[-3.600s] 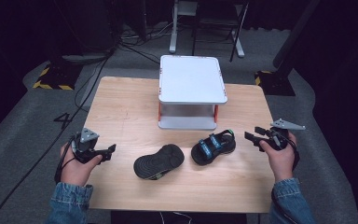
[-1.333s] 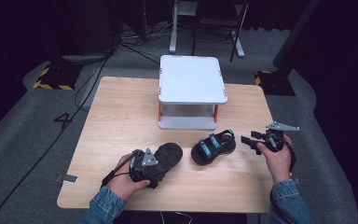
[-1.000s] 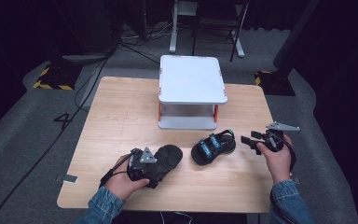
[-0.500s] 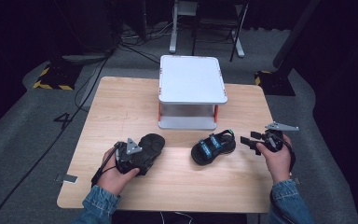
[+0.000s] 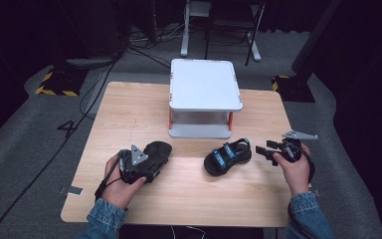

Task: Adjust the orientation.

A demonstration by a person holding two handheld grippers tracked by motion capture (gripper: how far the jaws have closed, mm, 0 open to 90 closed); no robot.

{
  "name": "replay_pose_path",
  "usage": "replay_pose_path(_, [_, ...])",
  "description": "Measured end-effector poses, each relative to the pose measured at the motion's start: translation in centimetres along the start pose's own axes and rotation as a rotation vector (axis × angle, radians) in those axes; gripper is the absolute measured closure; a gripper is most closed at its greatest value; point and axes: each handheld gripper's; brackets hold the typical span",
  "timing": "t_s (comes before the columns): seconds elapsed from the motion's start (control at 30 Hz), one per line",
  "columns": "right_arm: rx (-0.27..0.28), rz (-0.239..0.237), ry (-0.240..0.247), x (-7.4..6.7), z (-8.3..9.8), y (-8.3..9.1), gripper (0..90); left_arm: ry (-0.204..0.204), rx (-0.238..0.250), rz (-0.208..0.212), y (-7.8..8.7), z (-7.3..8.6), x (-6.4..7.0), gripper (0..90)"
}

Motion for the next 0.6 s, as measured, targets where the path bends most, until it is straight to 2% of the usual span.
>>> replay_pose_path(0.13, [-0.003,-0.003,-0.003,-0.1,0.0,0.0,34.0,0.081,-0.007,0.024,0.4,0.0,-0.8,22.6])
replay_pose_path(0.17, [-0.002,-0.004,0.002,-0.1,0.0,0.0,33.9,0.099,0.005,0.024,0.5,0.1,-1.1,23.4])
replay_pose_path(0.27, [-0.002,-0.005,0.004,-0.1,0.0,-0.1,33.9,0.151,0.001,0.005,1.0,0.3,-2.1,25.0])
replay_pose_path(0.33, [-0.003,-0.006,0.005,-0.1,0.0,-0.1,33.8,0.191,0.015,0.006,1.1,0.7,-2.9,24.9])
replay_pose_path(0.37, [-0.003,-0.006,0.005,-0.1,0.0,-0.1,33.8,0.191,0.015,0.006,1.1,0.7,-2.9,25.0])
replay_pose_path(0.4, [-0.006,-0.004,0.003,-0.1,0.0,-0.1,33.7,0.226,0.015,0.003,1.4,0.9,-3.5,25.0])
replay_pose_path(0.43, [-0.008,-0.006,0.001,-0.1,0.0,-0.2,33.7,0.243,0.011,0.0,1.5,1.0,-3.7,25.0])
replay_pose_path(0.5, [-0.008,-0.009,0.005,-0.2,0.0,-0.2,33.6,0.261,0.01,-0.013,1.8,1.1,-4.3,25.1])
replay_pose_path(0.53, [-0.005,-0.01,0.011,-0.2,0.0,-0.3,33.6,0.261,0.031,-0.02,2.0,1.2,-4.5,27.3])
replay_pose_path(0.57, [-0.005,-0.01,0.012,-0.1,0.1,-0.3,33.5,0.257,0.051,-0.04,2.5,1.2,-4.8,36.2])
replay_pose_path(0.6, [-0.005,-0.01,0.012,-0.1,0.1,-0.3,33.5,0.247,0.056,-0.082,2.9,1.2,-5.0,43.3])
Point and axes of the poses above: each handheld gripper's, and its own axes: y roughly backward along the jaws, z roughly out of its underside, x roughly to its right, and after that the axes turned 1 degree about z, right-handed
